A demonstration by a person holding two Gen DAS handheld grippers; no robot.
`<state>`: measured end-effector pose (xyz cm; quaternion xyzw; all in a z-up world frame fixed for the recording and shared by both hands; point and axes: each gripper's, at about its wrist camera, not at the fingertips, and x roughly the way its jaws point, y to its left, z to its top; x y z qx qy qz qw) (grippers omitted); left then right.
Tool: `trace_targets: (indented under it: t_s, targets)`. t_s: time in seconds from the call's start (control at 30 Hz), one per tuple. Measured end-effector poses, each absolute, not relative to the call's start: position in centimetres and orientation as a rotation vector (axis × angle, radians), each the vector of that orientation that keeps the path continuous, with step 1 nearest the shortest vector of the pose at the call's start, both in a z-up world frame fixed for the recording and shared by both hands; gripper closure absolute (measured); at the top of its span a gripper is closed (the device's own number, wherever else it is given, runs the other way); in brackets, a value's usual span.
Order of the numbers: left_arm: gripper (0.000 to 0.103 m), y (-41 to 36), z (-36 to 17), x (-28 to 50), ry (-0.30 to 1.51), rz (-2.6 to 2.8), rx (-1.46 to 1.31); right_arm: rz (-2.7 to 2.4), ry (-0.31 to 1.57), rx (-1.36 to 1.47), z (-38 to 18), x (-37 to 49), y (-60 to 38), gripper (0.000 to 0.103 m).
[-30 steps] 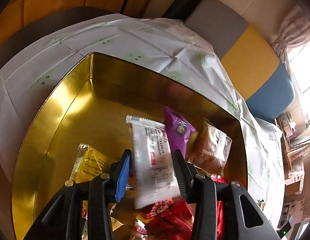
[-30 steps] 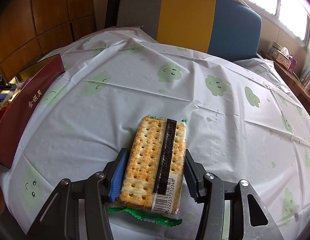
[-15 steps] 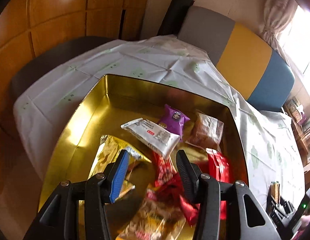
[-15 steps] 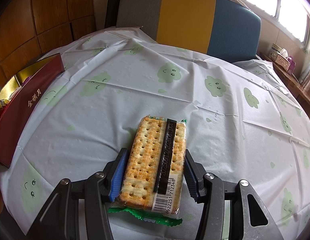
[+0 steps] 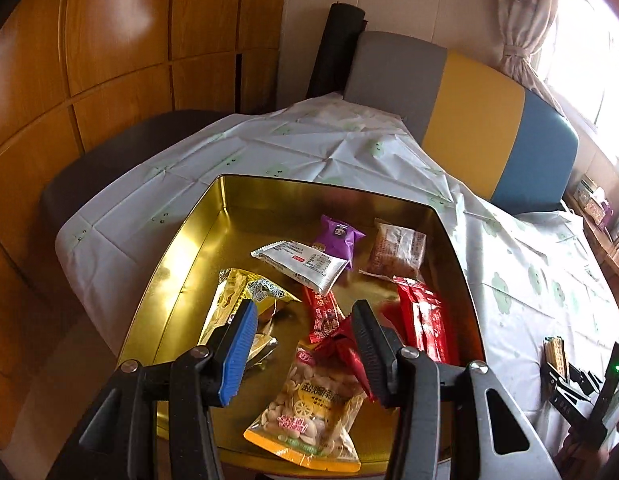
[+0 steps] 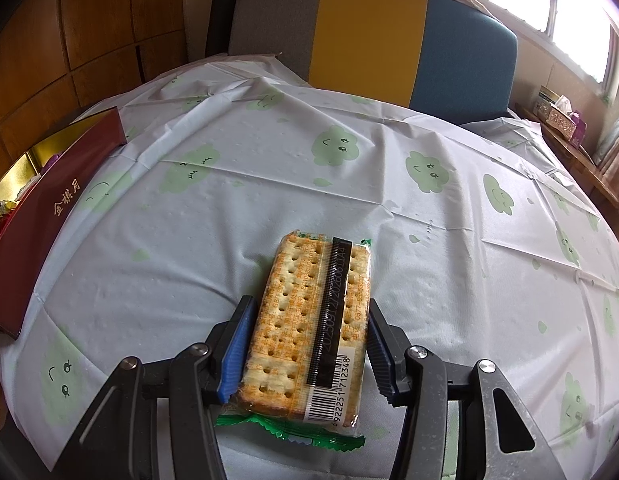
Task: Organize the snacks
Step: 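Lift the cracker pack off the table with the right gripper, then lower the cracker pack into the tin and open the right gripper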
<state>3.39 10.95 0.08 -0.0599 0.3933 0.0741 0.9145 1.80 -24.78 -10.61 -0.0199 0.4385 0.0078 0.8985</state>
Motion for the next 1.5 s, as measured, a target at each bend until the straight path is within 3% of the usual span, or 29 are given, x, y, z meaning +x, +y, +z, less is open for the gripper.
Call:
trace_targets:
  t_s: [0.7,0.9,1.5]
  targets:
    - [0.053,11.8,-0.6,1.7,0.813,0.166,-0.116,-0.025,1.015,0.082,-9.7,2.9,-25.6,0.054]
    - [0.053,12.5,-0.8,1.5,0.812,0.181,-0.12,0.04,0.988,0.148,-7.1,2.8,-24.7,0.054]
    - [0.053,15.9,0.2,0.5,0.766,0.272,-0.165,0.57,0.922,0.051,1.2,8.1,-4.4,0.054]
